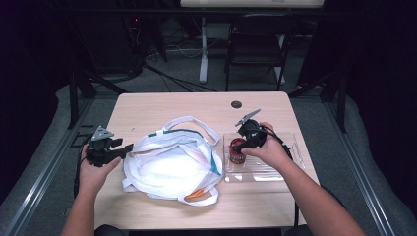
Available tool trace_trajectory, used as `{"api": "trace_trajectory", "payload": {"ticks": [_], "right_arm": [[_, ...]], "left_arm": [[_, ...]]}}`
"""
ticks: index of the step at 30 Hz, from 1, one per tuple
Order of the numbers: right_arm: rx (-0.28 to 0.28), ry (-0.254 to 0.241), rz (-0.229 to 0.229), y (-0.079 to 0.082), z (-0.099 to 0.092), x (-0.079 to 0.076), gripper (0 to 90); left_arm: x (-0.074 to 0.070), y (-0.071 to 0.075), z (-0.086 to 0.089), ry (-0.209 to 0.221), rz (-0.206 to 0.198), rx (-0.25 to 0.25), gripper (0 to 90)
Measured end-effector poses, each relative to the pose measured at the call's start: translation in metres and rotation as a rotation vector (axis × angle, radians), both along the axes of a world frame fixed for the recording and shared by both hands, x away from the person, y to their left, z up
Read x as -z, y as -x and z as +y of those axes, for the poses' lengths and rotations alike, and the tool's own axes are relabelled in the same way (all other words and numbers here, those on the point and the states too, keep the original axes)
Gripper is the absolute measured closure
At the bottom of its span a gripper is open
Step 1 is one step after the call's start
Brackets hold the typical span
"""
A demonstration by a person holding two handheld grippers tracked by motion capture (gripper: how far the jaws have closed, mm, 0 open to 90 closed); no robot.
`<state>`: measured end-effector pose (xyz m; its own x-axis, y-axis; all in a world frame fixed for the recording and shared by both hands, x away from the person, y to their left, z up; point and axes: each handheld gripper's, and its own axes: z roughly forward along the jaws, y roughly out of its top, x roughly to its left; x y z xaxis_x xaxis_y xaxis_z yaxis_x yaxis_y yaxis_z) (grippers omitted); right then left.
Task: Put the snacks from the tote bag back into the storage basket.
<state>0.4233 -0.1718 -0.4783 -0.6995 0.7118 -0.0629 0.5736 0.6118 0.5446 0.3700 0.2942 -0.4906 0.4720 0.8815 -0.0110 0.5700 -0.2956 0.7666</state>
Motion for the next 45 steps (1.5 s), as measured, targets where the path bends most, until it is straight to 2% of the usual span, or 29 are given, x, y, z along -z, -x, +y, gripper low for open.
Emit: {"api": "trace_trajectory", "payload": {"ticks": [15,20,22,30,45], "right_arm": [[0.023,0.006,0.014,0.008,-0.009,0.002,25.9],[0.027,0.006,0.029,0.009,-0.013,0.005,26.4],[0.032,-0.017,0.033,0.009,-0.012,0.008,26.6],[0.032,-0.009,0.055,0.01,-0.014,0.016,26.8],[0.04,0.008,0.045,0.009,-0.01,0.025,27.1]], "left_arm": [[-0.001,0.0,0.0,0.001,-0.003,0.002,48.8],[-0.001,0.0,0.0,0.0,-0.003,0.002,48.8],[-0.001,0.0,0.0,-0.002,-0.001,0.002,48.8],[0.0,0.0,0.0,0.0,-0.001,-0.001,48.8],[0.0,0.0,0.0,-0.003,-0.001,-0.002,48.8]]}}
